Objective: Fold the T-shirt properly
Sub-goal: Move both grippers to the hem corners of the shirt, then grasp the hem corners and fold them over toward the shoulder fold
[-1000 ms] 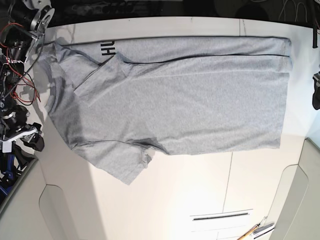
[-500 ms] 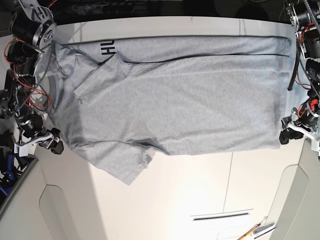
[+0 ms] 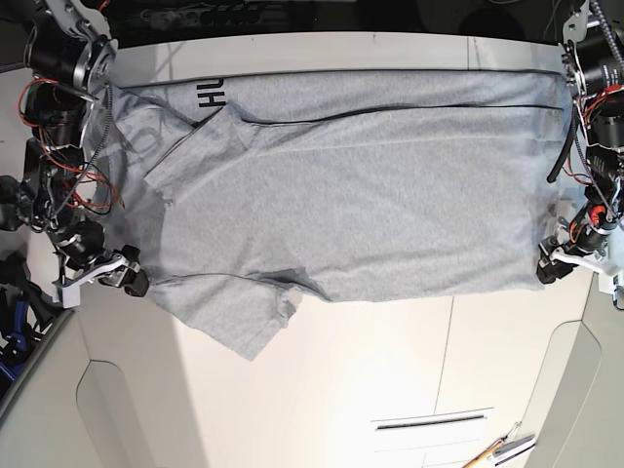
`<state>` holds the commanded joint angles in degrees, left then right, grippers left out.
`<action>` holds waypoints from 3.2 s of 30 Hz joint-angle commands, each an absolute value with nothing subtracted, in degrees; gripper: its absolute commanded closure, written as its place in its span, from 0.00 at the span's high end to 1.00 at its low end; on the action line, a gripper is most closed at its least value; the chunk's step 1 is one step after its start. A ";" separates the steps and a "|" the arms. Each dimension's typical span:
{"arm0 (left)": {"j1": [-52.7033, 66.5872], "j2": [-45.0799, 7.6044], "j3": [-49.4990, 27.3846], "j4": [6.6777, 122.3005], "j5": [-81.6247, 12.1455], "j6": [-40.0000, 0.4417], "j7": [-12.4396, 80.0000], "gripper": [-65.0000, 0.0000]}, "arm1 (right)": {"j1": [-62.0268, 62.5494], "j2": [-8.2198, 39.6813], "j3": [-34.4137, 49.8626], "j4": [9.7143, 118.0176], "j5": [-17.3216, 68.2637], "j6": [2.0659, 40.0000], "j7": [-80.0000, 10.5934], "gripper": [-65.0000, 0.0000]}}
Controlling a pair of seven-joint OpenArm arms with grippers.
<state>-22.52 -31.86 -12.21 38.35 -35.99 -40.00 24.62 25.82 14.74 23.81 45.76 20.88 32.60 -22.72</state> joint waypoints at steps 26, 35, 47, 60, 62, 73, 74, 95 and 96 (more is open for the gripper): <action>-22.55 -30.06 -12.23 38.35 -36.14 -40.00 25.06 0.00 | 25.87 12.84 23.81 45.78 19.90 32.82 -23.09 0.00; -24.40 -31.77 -12.23 41.87 -37.54 -40.00 30.65 0.00 | 25.65 13.50 23.88 48.53 19.92 33.45 -27.29 0.00; -17.02 -36.53 -12.25 54.13 -39.46 -40.00 33.95 0.00 | 10.68 13.85 23.88 77.71 22.11 33.45 -30.50 0.00; 0.27 -40.62 -14.13 72.38 -42.19 -40.00 38.85 0.00 | 1.58 17.82 26.24 82.02 26.50 33.45 -33.06 0.00; 2.87 -40.60 -15.75 74.00 -42.22 -40.00 38.85 0.00 | -0.27 17.78 27.51 82.02 27.97 33.45 -33.06 0.00; 7.81 -37.01 -19.20 74.89 -43.48 -40.00 39.75 0.00 | -5.45 16.40 28.16 80.23 28.03 33.19 -33.04 0.20; 7.81 -36.49 -19.20 74.89 -43.44 -40.00 39.77 0.00 | -5.43 16.29 28.16 80.23 28.10 33.19 -33.06 0.34; 7.79 -35.70 -19.20 74.89 -43.07 -40.00 39.72 0.00 | 9.28 13.17 22.94 73.25 22.09 32.77 -26.26 0.48; 7.79 -35.70 -19.20 74.89 -43.07 -40.00 39.72 0.00 | 10.11 13.17 21.63 70.76 21.56 32.77 -25.67 0.48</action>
<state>7.79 -35.70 -19.20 74.89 -43.07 -40.00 39.72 10.11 13.17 21.63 70.76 21.56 32.77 -25.67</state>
